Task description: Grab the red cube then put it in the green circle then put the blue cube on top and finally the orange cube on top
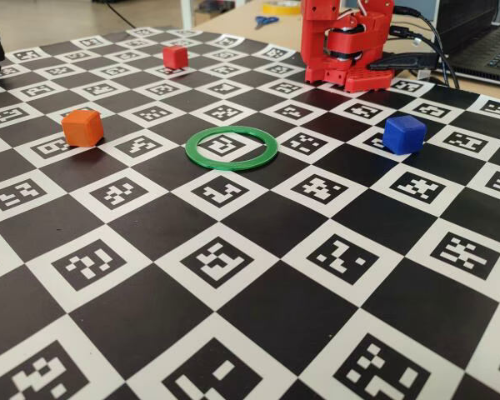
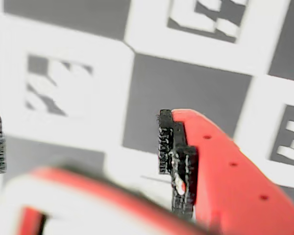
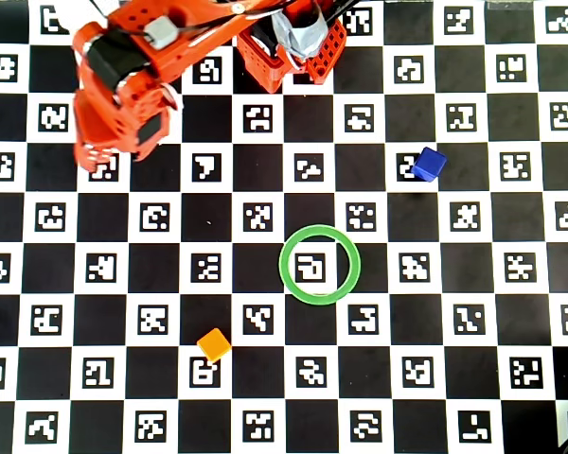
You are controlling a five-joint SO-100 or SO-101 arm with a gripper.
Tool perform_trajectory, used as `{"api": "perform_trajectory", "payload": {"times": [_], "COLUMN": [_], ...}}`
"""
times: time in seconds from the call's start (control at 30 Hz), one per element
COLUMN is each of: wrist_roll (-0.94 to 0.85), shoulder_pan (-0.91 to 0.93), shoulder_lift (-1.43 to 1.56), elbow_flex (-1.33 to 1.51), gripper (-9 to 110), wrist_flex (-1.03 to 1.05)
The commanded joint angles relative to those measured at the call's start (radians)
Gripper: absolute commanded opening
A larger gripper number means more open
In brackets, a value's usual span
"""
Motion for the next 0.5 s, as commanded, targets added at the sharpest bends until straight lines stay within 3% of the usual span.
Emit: {"api": "perform_trajectory", "payload": {"times": [0.0,0.47], "wrist_roll": [0.015,0.064], "shoulder_pan": [0.081,0.141], "shoulder_lift": [0.008,-0.155], "elbow_flex": [-0.064,0.011], "gripper": [28,32], "wrist_flex": [-0.026,-0.044]}}
